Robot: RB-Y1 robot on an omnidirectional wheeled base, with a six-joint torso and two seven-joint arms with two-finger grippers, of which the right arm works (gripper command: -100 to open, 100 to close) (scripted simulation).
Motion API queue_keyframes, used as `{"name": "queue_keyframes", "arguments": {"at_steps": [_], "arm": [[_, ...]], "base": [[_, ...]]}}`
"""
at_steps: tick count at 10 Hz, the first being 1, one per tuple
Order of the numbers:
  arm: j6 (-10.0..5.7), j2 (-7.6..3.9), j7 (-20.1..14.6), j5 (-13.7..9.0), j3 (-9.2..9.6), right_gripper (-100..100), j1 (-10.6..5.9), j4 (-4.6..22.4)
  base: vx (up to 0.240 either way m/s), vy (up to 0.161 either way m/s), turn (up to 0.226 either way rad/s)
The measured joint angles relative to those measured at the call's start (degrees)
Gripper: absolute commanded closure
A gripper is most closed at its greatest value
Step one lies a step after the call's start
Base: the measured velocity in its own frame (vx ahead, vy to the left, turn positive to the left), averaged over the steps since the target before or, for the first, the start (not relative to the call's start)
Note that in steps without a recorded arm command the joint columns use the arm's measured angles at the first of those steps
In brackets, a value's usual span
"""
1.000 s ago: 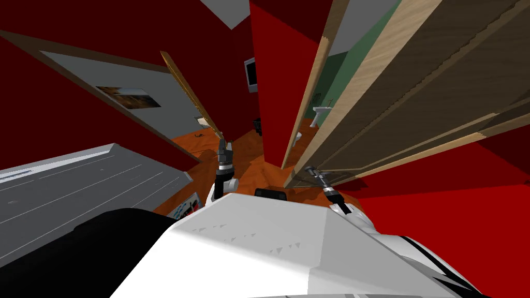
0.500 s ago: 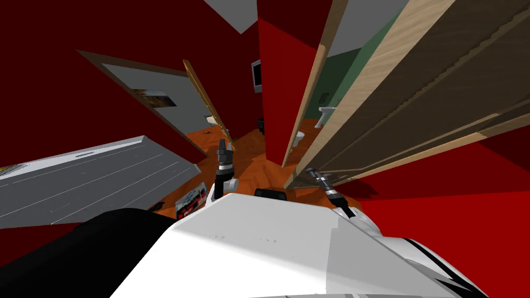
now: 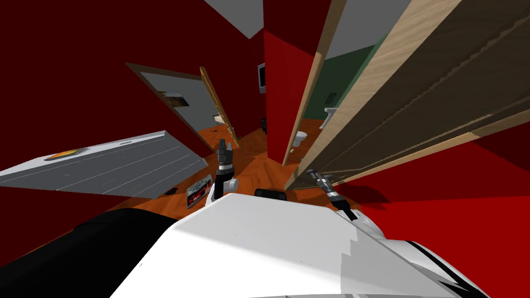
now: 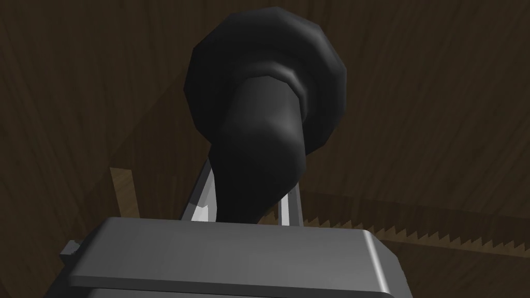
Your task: Pull the door open
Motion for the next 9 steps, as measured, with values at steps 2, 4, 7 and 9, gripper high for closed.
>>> {"name": "queue_keyframes", "arguments": {"at_steps": [2, 4, 7, 9], "arm": [[-1.03, -0.22, -0.1, -0.1, -0.02, 100, -0.51, 1.2], [-1.36, -0.42, -0.1, -0.1, 0.03, 100, -0.02, 0.9], [-1.79, -0.55, -0.2, -0.1, 0.14, 100, 0.67, 0.8], [-2.52, -0.62, -0.2, -0.1, 0.21, 100, 0.36, 1.6]], "base": [[-0.24, -0.118, 0.189], [-0.23, -0.122, 0.199], [-0.216, -0.111, 0.185], [-0.138, -0.07, 0.07]]}}
